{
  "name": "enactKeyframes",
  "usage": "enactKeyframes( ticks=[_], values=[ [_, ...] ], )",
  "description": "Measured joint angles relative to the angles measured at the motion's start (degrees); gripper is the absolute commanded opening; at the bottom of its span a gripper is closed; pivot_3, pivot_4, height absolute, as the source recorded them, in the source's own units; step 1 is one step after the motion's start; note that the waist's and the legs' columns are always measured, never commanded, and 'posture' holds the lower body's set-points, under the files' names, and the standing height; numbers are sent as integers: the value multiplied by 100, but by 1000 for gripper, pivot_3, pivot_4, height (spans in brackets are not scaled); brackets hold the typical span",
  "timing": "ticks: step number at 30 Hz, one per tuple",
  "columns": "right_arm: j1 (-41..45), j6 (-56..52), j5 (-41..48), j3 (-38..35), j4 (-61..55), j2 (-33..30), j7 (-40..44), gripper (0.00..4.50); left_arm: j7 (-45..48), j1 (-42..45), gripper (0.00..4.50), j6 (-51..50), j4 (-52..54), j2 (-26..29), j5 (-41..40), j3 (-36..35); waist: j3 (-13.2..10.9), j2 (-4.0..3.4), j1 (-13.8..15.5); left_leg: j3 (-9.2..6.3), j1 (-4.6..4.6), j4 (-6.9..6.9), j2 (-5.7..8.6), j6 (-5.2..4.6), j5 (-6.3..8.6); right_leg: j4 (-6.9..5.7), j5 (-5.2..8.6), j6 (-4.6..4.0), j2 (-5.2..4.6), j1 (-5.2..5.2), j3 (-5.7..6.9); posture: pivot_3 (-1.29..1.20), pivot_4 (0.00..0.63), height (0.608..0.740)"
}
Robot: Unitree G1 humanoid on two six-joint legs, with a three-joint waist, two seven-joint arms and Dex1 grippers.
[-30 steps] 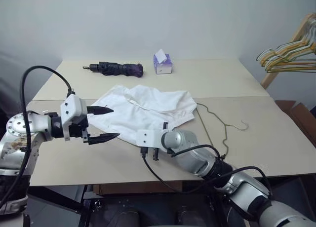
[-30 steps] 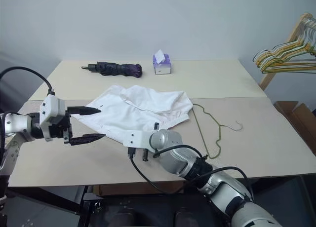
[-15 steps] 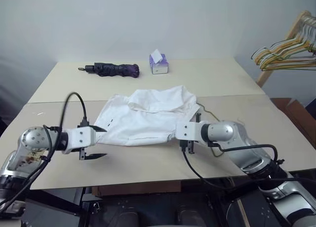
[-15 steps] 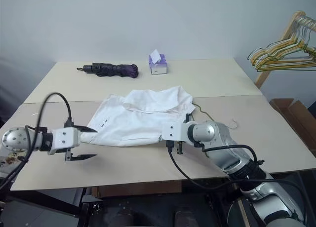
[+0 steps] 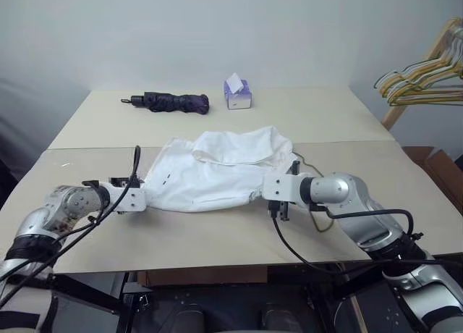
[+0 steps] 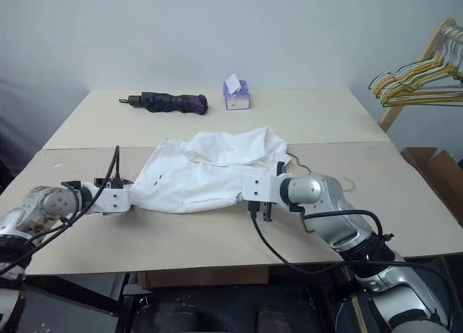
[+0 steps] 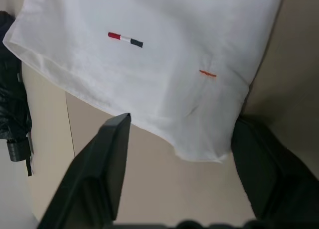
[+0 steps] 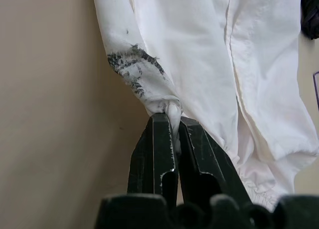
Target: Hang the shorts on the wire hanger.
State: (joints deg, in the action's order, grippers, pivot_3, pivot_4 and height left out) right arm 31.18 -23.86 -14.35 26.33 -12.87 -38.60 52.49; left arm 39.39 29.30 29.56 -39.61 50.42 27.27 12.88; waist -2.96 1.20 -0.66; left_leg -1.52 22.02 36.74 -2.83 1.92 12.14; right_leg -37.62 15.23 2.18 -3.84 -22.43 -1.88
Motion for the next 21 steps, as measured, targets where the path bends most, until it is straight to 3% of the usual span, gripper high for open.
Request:
enactKeyframes(
  ticks=[6,11,15,18,21],
  values=[
    [-32,8,3,-18,-8,0,6,0,-181,296,37,174,-422,-232,50,181,2,3,-14,0,14,0,0,1,1,0,-14,-24,0,-13,0,-20,0,740],
    [-124,245,127,-135,-8,-53,48,0,359,379,12,643,-463,-213,-324,206,2,3,-24,1,17,0,0,1,1,0,-15,-24,0,-18,-1,-23,0,740],
    [-308,1175,593,-482,22,-482,470,0,2141,-102,12,769,333,561,-1252,323,1,4,-121,6,29,0,-1,3,3,-1,-14,-25,2,-35,-14,-20,0,740],
    [-398,2287,1255,-706,284,-1066,1371,0,3297,-650,12,302,1283,1031,-2254,250,0,2,-165,14,22,0,-1,0,4,-3,-13,-23,-4,-27,-17,-5,0,740],
    [-196,2734,1717,-741,550,-1259,2135,0,3536,-819,12,-165,1879,960,-2679,146,0,3,-153,15,-16,2,-6,0,4,-1,5,9,1,9,-18,5,0,740]
  ],
)
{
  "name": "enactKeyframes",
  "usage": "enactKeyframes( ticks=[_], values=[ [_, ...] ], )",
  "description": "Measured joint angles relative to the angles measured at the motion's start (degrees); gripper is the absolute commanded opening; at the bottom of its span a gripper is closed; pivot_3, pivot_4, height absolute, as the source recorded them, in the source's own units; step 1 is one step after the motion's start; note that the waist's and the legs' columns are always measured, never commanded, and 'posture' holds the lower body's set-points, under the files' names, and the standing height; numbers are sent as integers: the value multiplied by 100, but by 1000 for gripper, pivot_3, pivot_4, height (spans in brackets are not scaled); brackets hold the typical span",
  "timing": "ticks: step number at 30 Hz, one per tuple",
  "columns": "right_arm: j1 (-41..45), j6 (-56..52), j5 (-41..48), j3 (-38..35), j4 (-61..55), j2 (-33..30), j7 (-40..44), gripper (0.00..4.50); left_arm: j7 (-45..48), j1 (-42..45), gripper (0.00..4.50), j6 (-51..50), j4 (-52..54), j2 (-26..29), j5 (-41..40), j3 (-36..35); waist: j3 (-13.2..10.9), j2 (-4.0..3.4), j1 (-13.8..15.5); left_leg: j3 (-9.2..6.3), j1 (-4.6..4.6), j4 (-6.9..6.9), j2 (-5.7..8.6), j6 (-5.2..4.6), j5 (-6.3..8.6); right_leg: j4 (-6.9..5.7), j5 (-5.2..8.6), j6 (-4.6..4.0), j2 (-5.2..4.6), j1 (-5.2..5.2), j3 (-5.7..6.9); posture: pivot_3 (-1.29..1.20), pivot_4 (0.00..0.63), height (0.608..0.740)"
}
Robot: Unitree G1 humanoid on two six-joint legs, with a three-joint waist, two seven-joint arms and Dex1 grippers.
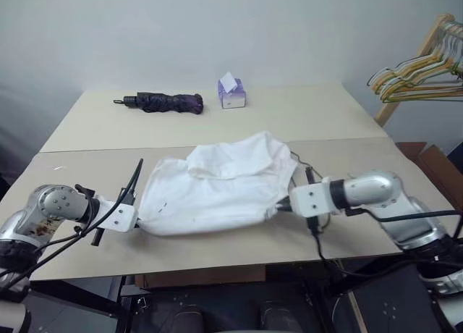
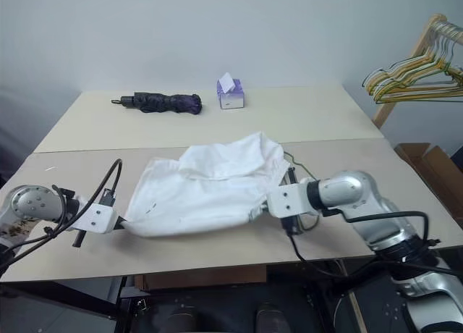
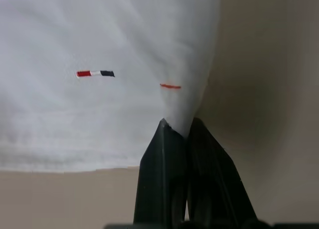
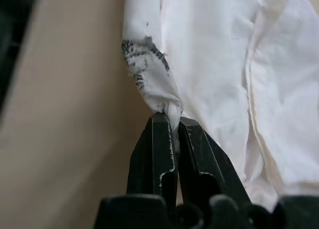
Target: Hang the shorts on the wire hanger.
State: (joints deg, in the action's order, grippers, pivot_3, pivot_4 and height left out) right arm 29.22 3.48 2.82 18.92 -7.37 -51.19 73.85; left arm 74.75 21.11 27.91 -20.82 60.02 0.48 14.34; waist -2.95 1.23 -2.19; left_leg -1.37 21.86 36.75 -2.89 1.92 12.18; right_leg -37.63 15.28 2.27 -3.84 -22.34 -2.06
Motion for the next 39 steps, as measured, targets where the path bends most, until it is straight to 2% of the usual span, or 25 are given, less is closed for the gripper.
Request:
enactKeyframes(
  ticks=[2,4,6,9,12,16,18,20,22,25,28,33,36,39],
  values=[
    [337,87,18,-8,328,216,17,0,-242,90,12,-218,45,-250,-35,-139,1,0,-6,1,-24,-1,-1,0,0,-2,3,5,3,16,-2,7,0,740],
    [972,246,-190,4,995,664,-254,0,-793,508,12,-524,-80,-743,8,-240,1,1,-19,-1,-20,-1,-2,0,0,-3,2,5,11,11,-8,11,0,740],
    [1669,463,-473,14,1753,1052,-656,0,-1329,1083,12,-766,-379,-1141,112,-325,1,2,-24,-4,-2,-1,-1,-1,0,-4,-19,-29,12,-5,-9,13,0,740],
    [2882,799,-1144,42,3380,1672,-1776,0,-2313,2317,12,-1222,-1284,-1610,320,-550,1,5,-32,-6,33,5,3,-1,0,-14,-26,-38,12,-42,-14,23,0,740],
    [4290,1180,-2098,189,5299,2205,-3687,0,-3822,3923,12,-1466,-2610,-1927,744,-683,0,7,-30,-5,72,7,11,4,-4,-42,-27,-38,6,-100,-22,33,0,740],
    [5683,1415,-2973,316,7079,2673,-6464,0,-6576,5826,12,-1829,-4243,-2104,1461,-694,0,7,-33,0,110,-13,14,4,-4,-41,-25,-36,2,-154,-34,40,0,740],
    [6038,1522,-3222,315,7572,2784,-7719,0,-7717,6378,12,-1767,-4673,-2069,1722,-692,0,8,-23,5,147,-17,18,4,-4,-49,-25,-35,-4,-198,-39,41,0,740],
    [6223,1758,-3387,314,7794,2849,-8713,0,-8466,6666,12,-1481,-4882,-2045,1909,-666,0,8,-2,10,156,-26,22,7,-5,-47,-25,-35,-12,-206,-40,39,0,740],
    [6336,2040,-3419,271,7886,2845,-9295,0,-8950,6785,12,-1153,-4964,-1968,2091,-618,0,8,20,11,159,-27,32,10,-7,-41,-24,-34,-21,-208,-39,38,0,740],
    [6364,2483,-3407,174,7971,2713,-9569,0,-9246,6745,12,-516,-4969,-1822,2300,-520,0,8,40,12,150,-30,45,12,-9,-43,-23,-29,-35,-196,-37,36,0,740],
    [6008,2919,-3388,162,8012,2491,-9222,0,-8843,6178,12,249,-4749,-1675,2289,-503,5,9,94,14,113,-29,55,21,-15,-44,-26,-20,-44,-156,-38,32,0,740],
    [4731,3956,-3421,345,8107,2184,-7973,0,-7399,4231,12,1244,-3977,-1543,1808,-541,5,10,46,10,53,-26,55,34,-25,-43,-29,-17,-45,-87,-37,30,0,740],
    [3994,4653,-3603,649,8065,1999,-7368,0,-6266,2822,12,1405,-2864,-1437,1120,-650,5,9,-56,8,60,-31,53,42,-30,-40,-31,-17,-46,-95,-39,35,4,740],
    [3352,5336,-3768,924,7857,1782,-6934,0,-5175,1381,12,1365,-1585,-1061,545,-648,5,9,-205,13,58,-46,50,54,-37,-38,-31,-17,-46,-100,-49,36,16,740]
  ],
)
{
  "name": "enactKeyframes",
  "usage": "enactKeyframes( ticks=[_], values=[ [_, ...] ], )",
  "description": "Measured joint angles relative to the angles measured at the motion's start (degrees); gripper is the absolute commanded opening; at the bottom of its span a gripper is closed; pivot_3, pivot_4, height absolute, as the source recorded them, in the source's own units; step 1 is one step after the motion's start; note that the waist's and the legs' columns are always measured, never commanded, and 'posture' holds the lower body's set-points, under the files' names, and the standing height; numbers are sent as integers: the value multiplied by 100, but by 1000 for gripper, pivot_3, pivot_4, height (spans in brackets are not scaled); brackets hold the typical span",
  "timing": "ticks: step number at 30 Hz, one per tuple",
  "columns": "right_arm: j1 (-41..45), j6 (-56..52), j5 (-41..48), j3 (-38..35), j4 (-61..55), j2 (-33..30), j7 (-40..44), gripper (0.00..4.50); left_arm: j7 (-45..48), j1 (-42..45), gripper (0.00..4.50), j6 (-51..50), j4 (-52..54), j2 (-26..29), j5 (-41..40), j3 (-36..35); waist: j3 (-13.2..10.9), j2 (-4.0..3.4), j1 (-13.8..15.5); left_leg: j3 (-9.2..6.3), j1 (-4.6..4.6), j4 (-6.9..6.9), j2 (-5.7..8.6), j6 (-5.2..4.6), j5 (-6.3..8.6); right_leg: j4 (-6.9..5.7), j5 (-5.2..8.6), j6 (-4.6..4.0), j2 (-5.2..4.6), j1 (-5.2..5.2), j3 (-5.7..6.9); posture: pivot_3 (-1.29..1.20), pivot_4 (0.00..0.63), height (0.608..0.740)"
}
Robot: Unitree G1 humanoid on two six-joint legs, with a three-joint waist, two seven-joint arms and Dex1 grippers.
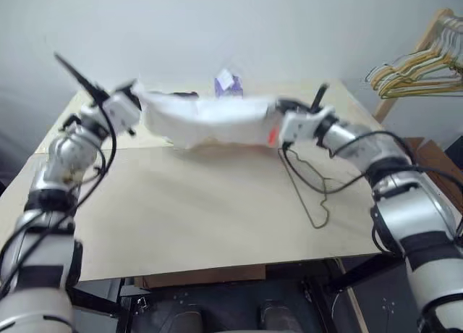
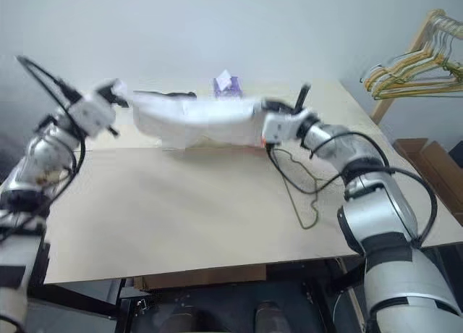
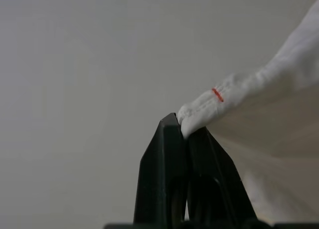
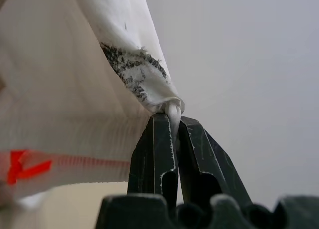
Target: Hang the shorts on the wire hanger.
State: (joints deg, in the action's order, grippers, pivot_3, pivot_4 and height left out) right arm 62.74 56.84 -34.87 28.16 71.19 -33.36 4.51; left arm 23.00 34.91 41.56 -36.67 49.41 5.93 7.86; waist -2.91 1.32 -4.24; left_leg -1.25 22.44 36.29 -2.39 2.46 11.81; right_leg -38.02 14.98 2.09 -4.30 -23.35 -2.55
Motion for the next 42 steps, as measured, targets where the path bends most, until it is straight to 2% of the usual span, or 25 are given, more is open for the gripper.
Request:
enactKeyframes(
  ticks=[1,5,9,14,22,33,37,38,42],
  values=[
    [-256,288,-35,75,-96,-127,158,0,429,-548,12,-53,436,196,-190,7,0,0,-49,3,-7,-4,-1,-1,1,3,0,0,0,3,-5,35,23,740],
    [-718,741,-249,277,-310,-385,373,0,1618,-1606,12,-601,1457,707,-845,-12,-4,-1,-105,0,-36,-4,0,-7,-2,-6,0,-2,0,28,-1,33,33,740],
    [-991,1051,-545,395,-706,-605,344,0,2875,-2558,12,-1086,2536,1531,-1428,-72,-11,2,-120,8,-132,-34,-7,-15,3,20,12,-7,5,115,-2,24,36,740],
    [-1243,1187,-708,445,-1065,-642,273,0,4002,-3488,12,-1637,3469,2289,-1701,-164,-13,1,-126,14,-127,-31,-9,-24,8,23,13,-9,6,112,-8,6,32,740],
    [-1591,1308,-678,447,-1508,-808,356,0,4572,-4985,12,-2533,4987,2461,-2183,-810,-13,4,-130,19,-131,-30,-12,-28,10,23,14,-10,8,115,-10,-7,26,740],
    [-2254,1453,-260,437,-2165,-919,920,0,4788,-6024,12,-2886,5699,2421,-1749,-1220,-12,10,-134,25,-136,-27,-16,-37,15,30,14,-14,11,122,-15,-2,24,740],
    [-2333,1394,221,423,-2317,-998,1392,1108,4774,-5899,919,-3153,5842,2200,-1889,-1334,-13,15,-123,27,-136,-27,-18,-39,17,37,15,-15,11,124,-15,10,20,740],
    [-2381,1391,371,420,-2380,-1061,1530,1305,4790,-5727,1130,-3304,5842,2104,-2087,-1373,-13,15,-109,26,-133,-27,-17,-39,16,36,15,-14,10,124,-13,10,20,740],
    [-2612,1306,1048,392,-2752,-1248,2089,2603,5200,-5313,2350,-3909,5962,2026,-3302,-1885,-12,25,-89,31,-134,-25,-22,-40,17,37,15,-14,11,124,-13,10,18,740]
  ],
)
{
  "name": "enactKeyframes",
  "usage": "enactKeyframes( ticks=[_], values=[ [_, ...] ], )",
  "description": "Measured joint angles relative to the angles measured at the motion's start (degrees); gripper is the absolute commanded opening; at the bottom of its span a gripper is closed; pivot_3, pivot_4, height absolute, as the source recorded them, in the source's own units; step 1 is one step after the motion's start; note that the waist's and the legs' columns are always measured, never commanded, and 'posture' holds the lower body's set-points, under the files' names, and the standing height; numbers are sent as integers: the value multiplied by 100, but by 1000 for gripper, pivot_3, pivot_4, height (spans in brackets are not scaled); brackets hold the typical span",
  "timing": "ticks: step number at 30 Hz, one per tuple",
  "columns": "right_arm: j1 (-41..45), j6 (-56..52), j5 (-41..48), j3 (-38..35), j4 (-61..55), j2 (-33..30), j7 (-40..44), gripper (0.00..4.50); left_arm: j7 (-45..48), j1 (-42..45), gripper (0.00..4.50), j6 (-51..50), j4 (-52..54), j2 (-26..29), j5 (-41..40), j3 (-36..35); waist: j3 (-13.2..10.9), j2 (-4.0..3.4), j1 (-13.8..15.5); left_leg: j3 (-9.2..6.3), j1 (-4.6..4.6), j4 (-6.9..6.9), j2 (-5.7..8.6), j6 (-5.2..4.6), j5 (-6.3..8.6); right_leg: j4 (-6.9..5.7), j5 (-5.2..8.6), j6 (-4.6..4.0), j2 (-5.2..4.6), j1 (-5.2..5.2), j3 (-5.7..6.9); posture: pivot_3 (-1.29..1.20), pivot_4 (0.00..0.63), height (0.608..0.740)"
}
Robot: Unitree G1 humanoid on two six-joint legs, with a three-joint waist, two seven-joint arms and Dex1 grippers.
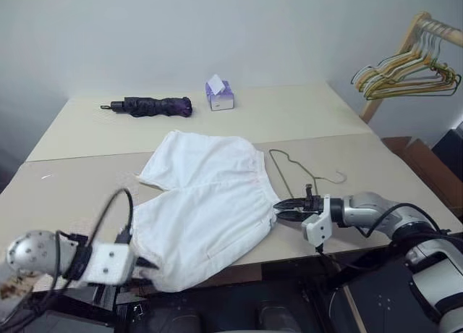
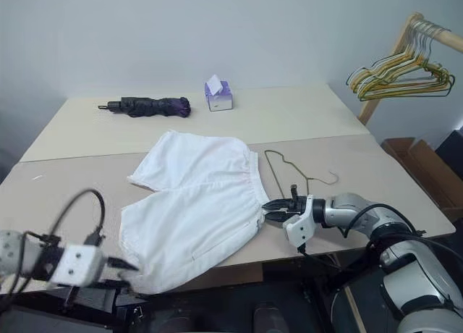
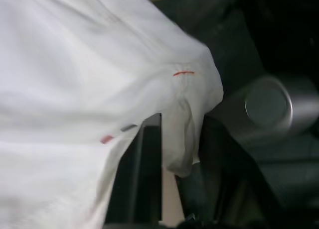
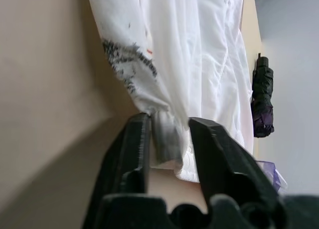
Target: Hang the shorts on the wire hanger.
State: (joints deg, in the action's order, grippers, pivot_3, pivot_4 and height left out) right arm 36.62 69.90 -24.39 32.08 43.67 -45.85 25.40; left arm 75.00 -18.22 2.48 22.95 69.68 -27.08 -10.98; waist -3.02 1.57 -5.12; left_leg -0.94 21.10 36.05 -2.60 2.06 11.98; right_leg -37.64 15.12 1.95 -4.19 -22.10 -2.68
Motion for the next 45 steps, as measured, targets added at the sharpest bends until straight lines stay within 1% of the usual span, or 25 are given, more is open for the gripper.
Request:
enactKeyframes(
  ticks=[1,4,5,6,8,10,11,12,14,16,19,21,25,28,32,36,37,38,40,43,44,45],
  values=[
    [-37,-39,101,-5,-60,-30,86,2883,74,37,2577,-86,41,-21,-184,-93,0,0,-4,0,0,0,0,-1,0,0,0,0,0,0,0,7,17,740],
    [-280,-207,509,-131,-355,-207,425,3982,335,251,3571,-536,108,-57,-784,-309,0,0,-13,2,0,0,-3,-3,2,-1,0,0,4,-1,0,2,15,740],
    [-370,-283,633,-182,-469,-272,500,4338,365,342,3583,-691,105,-71,-954,-402,0,0,-13,2,-2,1,-4,-3,2,-1,0,0,6,1,0,2,15,740],
    [-445,-350,753,-237,-562,-338,567,4463,372,448,3583,-800,109,-123,-1081,-484,0,0,-13,1,-1,2,-4,-3,2,-1,1,1,5,0,0,-1,15,740],
    [-646,-580,1082,-404,-807,-482,737,4463,366,622,3583,-1056,114,-192,-1305,-652,0,1,-11,2,0,5,-5,-4,2,0,1,2,6,1,0,-7,14,740],
    [-928,-1042,1644,-598,-1149,-632,1018,4463,313,837,3583,-1350,109,-194,-1437,-703,1,1,-12,2,0,6,-5,-6,4,0,1,2,7,1,-1,-8,12,740],
    [-1122,-1429,2015,-724,-1400,-692,1183,4463,268,1081,3583,-1501,37,-228,-1507,-675,0,2,-1,0,3,8,-5,-7,5,-1,1,2,8,1,1,-11,11,740],
    [-1357,-2048,2523,-895,-1760,-723,1366,4463,198,1460,3583,-1661,-154,-297,-1574,-631,1,1,34,-1,2,14,-8,-8,5,-4,3,6,11,2,2,-11,11,740],
    [-1647,-3137,3243,-1210,-2414,-744,1624,4463,13,2035,3583,-1993,-597,-376,-1587,-574,4,-3,74,0,1,17,-11,-10,7,-4,12,23,19,3,-1,-25,7,740],
    [-1790,-3987,3612,-1504,-2839,-771,1726,4463,-242,2419,3583,-2360,-798,-539,-1612,-462,5,-4,75,5,2,23,-14,-21,15,-1,12,25,23,0,-6,-29,4,740],
    [-1898,-5304,3754,-1841,-3357,-798,1705,4463,-936,2969,3583,-2879,-803,-1238,-1754,-169,9,0,131,5,13,31,-16,-24,18,-1,9,23,25,-3,-4,-30,2,740],
    [-1970,-6695,3804,-1945,-3835,-906,1698,4463,-1301,3179,3583,-3014,-777,-1689,-1711,52,9,1,159,5,18,35,-16,-23,19,-1,-2,6,25,-5,-4,-34,4,740],
    [-1968,-8976,4005,-2086,-4432,-906,1665,4463,-1524,3337,3583,-2972,-646,-2179,-1535,304,10,2,178,7,19,38,-16,-23,20,1,-2,6,28,-6,-6,-41,0,740],
    [-1622,-10663,4028,-2034,-4576,-720,1499,4463,-1538,3453,3583,-2842,-623,-2451,-1332,513,11,3,156,8,18,40,-16,-24,20,1,-3,5,32,-6,-10,-40,2,740],
    [-1106,-12077,3980,-1923,-4494,-348,1314,4463,-1413,3799,3583,-2614,-813,-2757,-1094,798,11,4,157,7,23,42,-17,-25,21,6,-3,5,34,-7,-10,-39,0,740],
    [-768,-12697,3800,-1694,-4162,-76,1280,4463,-1193,4104,3583,-2508,-1102,-2942,-886,1045,11,4,149,6,32,48,-16,-28,23,10,-2,10,34,-9,-9,-37,0,740],
    [-687,-12819,3761,-1632,-4034,-2,1279,4096,-1092,4155,3583,-2470,-1183,-2957,-840,1120,11,4,144,6,32,49,-16,-29,24,9,-3,9,34,-9,-9,-37,0,740],
    [-589,-12933,3675,-1561,-3888,77,1255,3856,-978,4219,3583,-2425,-1271,-2958,-768,1206,11,4,136,5,33,50,-16,-29,23,9,-3,9,34,-10,-9,-35,0,740],
    [-471,-12991,3615,-1499,-3763,172,1218,3230,-822,4298,3583,-2369,-1356,-2980,-663,1285,12,5,126,4,32,50,-16,-30,24,8,-3,10,36,-9,-9,-35,0,740],
    [-346,-13021,3487,-1491,-3518,285,1165,2124,-696,4419,3583,-2356,-1494,-3094,-571,1382,15,9,120,3,32,52,-17,-30,24,8,0,18,36,-8,-9,-35,0,740],
    [-330,-13034,3467,-1499,-3474,309,1154,1880,-674,4436,3583,-2342,-1508,-3118,-540,1395,16,12,120,2,33,52,-16,-30,24,9,0,18,36,-8,-9,-35,0,740],
    [-318,-13046,3455,-1524,-3420,346,1131,1514,-669,4452,3583,-2314,-1525,-3147,-495,1404,20,16,123,1,32,52,-16,-30,24,9,0,18,36,-7,-8,-39,1,740]
  ],
)
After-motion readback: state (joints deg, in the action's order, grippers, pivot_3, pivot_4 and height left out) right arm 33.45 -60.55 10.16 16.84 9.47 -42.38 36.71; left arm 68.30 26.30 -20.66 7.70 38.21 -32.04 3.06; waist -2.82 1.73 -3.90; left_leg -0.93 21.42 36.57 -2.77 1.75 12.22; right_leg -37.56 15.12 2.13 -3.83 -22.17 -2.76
